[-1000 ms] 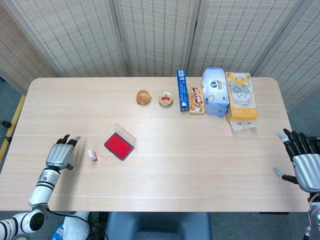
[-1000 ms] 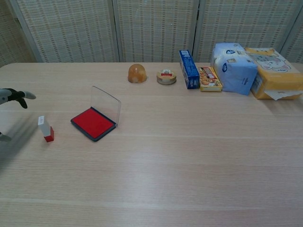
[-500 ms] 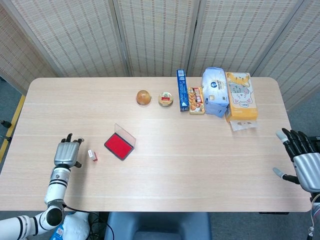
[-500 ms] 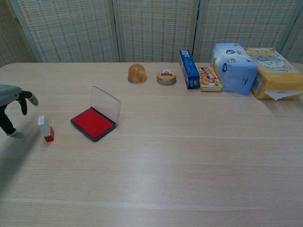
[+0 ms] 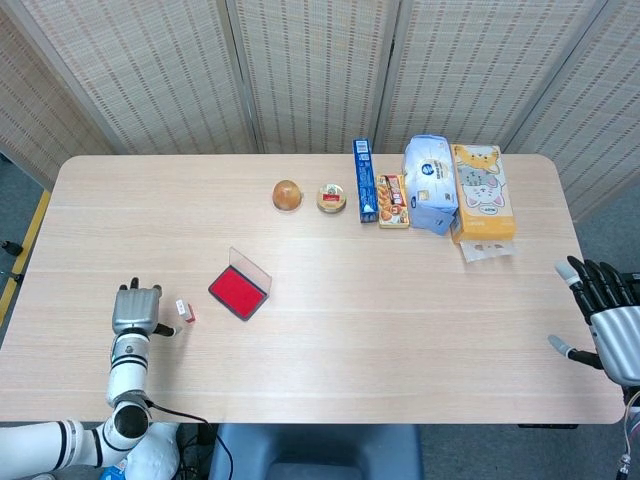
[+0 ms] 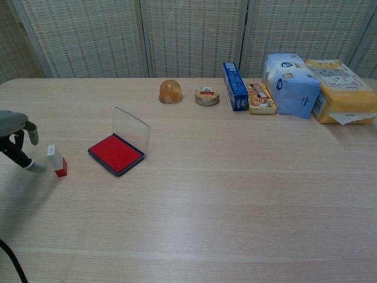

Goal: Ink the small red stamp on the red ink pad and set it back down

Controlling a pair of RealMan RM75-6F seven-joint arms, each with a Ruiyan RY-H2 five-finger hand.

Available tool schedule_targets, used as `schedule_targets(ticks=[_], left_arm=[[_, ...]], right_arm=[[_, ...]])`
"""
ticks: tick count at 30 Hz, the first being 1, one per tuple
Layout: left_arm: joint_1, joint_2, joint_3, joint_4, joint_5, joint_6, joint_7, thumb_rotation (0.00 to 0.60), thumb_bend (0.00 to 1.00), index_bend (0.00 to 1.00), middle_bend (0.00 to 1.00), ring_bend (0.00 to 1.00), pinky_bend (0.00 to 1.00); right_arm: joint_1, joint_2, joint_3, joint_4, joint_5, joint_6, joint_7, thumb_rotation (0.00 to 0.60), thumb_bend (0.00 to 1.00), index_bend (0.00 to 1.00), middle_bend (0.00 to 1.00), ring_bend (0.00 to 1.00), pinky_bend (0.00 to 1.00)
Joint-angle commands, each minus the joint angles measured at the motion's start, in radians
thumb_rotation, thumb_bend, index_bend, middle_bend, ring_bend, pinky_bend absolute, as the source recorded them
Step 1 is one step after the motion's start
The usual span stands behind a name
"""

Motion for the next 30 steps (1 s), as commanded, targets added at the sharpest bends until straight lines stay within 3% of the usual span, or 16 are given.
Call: schedule_targets(ticks=[1,11,18,27,30], left_arm=[[-0.061,-0.037,-0.027,-0.021,-0.075,0.062,0.084,0.345,0.14,0.31,0.48,0.12,0.23],[-0.085,-0.049,0.002,-0.002,-0.020,0.037,0.077,0.414,0.14,0.31,0.48,0.13,0.22],[-0.099,-0.062,0.016,0.016,-0.010,0.029,0.078,0.503,0.14,0.35,0.53,0.15,0.22],[-0.117,-0.078,0.009,0.087,-0.022,-0.019,0.067,0.520,0.15,0.40,0.58,0.17,0.22],[-0.121,-0.080,0.005,0.098,-0.043,-0.033,0.067,0.496,0.15,0.40,0.58,0.17,0.22]], right_arm=[[-0.001,0.000,-0.002,0.000,-0.002,0.004,-0.002,0.600,0.14,0.00,0.00,0.00,0.00],[-0.010,-0.001,-0.006,-0.003,-0.009,0.025,-0.004,0.600,0.14,0.00,0.00,0.00,0.00],[-0.012,-0.001,-0.010,-0.004,-0.014,0.032,-0.009,0.600,0.14,0.00,0.00,0.00,0.00],[-0.019,-0.003,-0.010,0.001,-0.016,0.047,-0.010,0.600,0.14,0.00,0.00,0.00,0.00],[-0.020,-0.004,-0.009,0.001,-0.015,0.051,-0.014,0.600,0.14,0.00,0.00,0.00,0.00]])
